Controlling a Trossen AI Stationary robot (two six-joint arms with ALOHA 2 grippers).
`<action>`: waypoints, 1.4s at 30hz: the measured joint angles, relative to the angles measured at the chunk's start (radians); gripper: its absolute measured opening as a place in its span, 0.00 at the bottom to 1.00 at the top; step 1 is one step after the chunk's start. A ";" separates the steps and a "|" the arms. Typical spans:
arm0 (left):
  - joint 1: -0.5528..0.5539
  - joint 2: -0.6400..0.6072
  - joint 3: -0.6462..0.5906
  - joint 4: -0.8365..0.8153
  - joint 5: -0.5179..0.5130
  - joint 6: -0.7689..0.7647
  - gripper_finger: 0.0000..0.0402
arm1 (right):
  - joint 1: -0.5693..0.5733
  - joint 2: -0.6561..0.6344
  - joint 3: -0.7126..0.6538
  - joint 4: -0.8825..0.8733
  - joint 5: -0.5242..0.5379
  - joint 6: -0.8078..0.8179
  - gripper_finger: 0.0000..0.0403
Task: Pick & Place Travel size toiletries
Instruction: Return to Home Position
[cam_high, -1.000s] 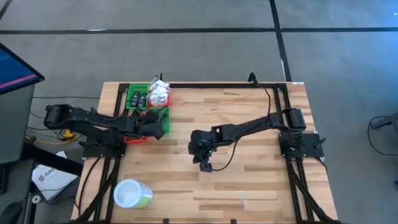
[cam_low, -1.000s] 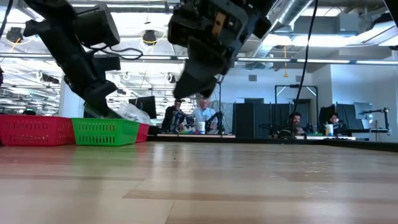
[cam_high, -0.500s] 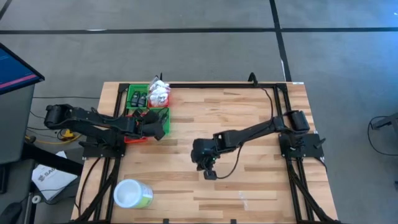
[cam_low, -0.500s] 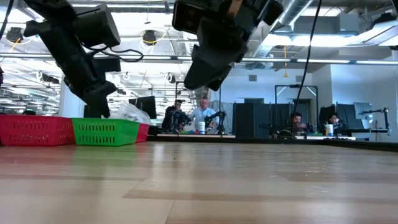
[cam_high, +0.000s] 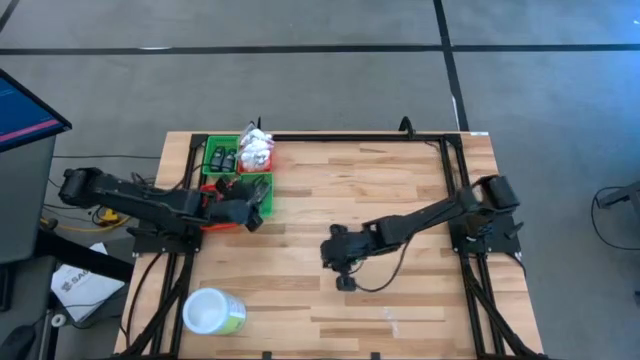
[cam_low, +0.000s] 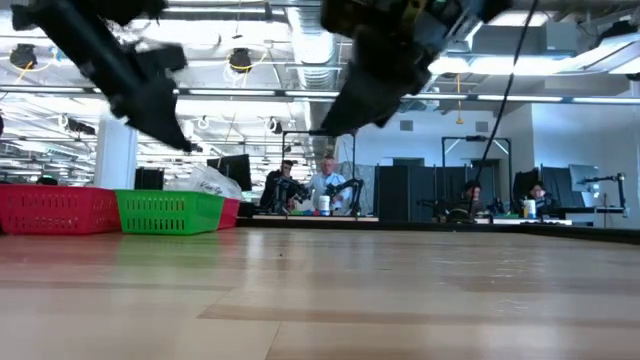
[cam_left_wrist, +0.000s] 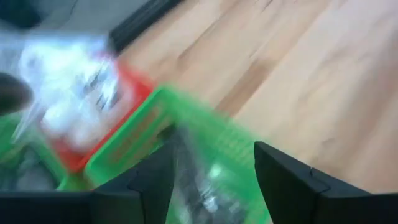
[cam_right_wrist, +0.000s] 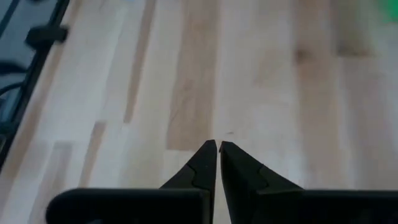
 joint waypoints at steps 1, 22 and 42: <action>-0.019 -0.018 0.001 0.025 -0.004 0.018 0.52 | 0.000 -0.031 -0.042 0.033 0.028 0.014 0.04; -0.370 -0.350 -0.347 0.708 -0.070 0.352 0.51 | -0.158 -0.511 -0.859 0.939 0.108 -0.004 0.04; -0.364 -1.005 -0.532 0.594 0.098 0.638 0.40 | -0.466 -0.748 -1.180 1.241 0.083 -0.011 0.03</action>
